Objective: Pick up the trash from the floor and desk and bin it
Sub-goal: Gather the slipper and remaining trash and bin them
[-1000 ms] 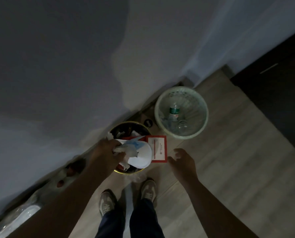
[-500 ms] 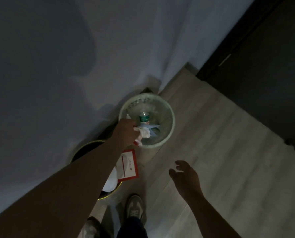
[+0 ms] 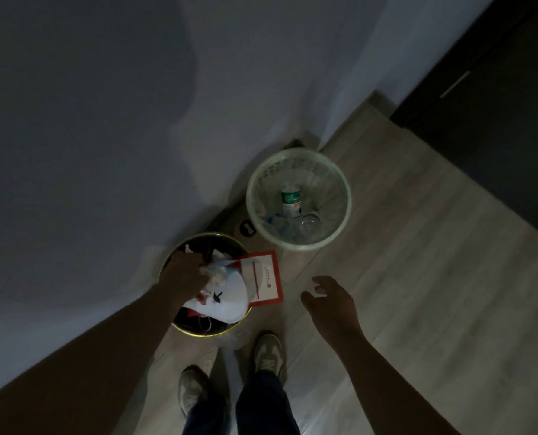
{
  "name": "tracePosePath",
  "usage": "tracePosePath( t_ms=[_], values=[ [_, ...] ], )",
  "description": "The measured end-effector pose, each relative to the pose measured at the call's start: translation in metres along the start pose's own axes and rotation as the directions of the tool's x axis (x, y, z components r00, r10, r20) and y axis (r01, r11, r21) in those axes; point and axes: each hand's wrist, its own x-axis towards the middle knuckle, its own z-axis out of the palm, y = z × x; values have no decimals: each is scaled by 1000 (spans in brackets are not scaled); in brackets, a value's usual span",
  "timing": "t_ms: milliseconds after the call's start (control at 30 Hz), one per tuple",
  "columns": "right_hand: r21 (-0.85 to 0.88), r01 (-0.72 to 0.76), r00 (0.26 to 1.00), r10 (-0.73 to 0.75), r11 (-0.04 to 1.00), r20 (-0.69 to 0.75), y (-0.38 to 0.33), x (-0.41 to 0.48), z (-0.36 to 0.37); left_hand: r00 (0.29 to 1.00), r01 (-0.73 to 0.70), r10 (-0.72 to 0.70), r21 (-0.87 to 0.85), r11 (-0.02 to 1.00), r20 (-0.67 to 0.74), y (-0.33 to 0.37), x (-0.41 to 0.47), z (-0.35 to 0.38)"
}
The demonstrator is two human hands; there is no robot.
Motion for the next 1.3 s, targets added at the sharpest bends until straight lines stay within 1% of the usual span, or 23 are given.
tracePosePath(
  t_ms=[100,133,167,200,233,300,333,400,533,600,667,767,867,967,1067,1167,1233,1300],
  values=[
    [-32,10,999,-9,999,31,-4,-1,16,995,1,-11,94,996,100,-24,-3,19],
    [-36,10,999,-8,999,42,-4,-1,22,994,31,-38,74,997,98,-26,-3,25],
    [-44,11,999,-9,999,50,-3,-1,27,993,9,-20,98,995,116,-27,-3,28],
    [-51,13,998,-10,999,54,-2,0,32,995,-25,12,134,991,95,-29,2,34],
    [-58,15,998,-12,998,56,0,0,36,997,-13,6,95,995,71,-30,7,39],
    [-72,20,999,-16,997,51,3,2,44,998,26,-31,76,997,60,-30,12,45],
    [-80,16,999,-13,997,48,5,3,48,999,40,-43,77,996,30,-32,14,48],
    [-90,8,999,-4,996,46,8,5,54,997,74,-74,-4,997,-13,-36,19,52],
    [-115,-1,999,7,993,52,8,5,60,997,61,-62,-37,997,-45,-40,22,53],
    [-115,6,999,0,993,52,6,3,62,999,17,-19,-44,999,-47,-44,21,49],
    [-120,19,999,-13,993,52,2,-1,61,999,15,-17,-56,998,-28,-50,18,42],
    [-130,39,999,-35,991,35,-8,-10,58,998,-31,27,-79,996,-52,-52,4,24],
    [-166,63,998,-61,984,21,-23,-27,52,998,-23,19,-52,998,-64,-48,-19,1],
    [-232,121,993,-115,965,37,-43,-54,41,995,-94,95,49,994,-19,-41,-52,-29],
    [-294,179,984,-171,939,54,-73,-95,24,982,-185,189,120,975,-22,-34,-96,-65],
    [-416,269,963,-250,869,100,-107,-146,3,956,-277,286,130,952,-59,-25,-151,-110],
    [-470,330,943,-302,818,138,-132,-183,-14,942,-319,332,175,931,-54,-18,-197,-149],
    [-529,412,908,-381,742,173,-158,-219,-32,895,-390,417,176,904,-161,-13,-242,-186]
  ],
)
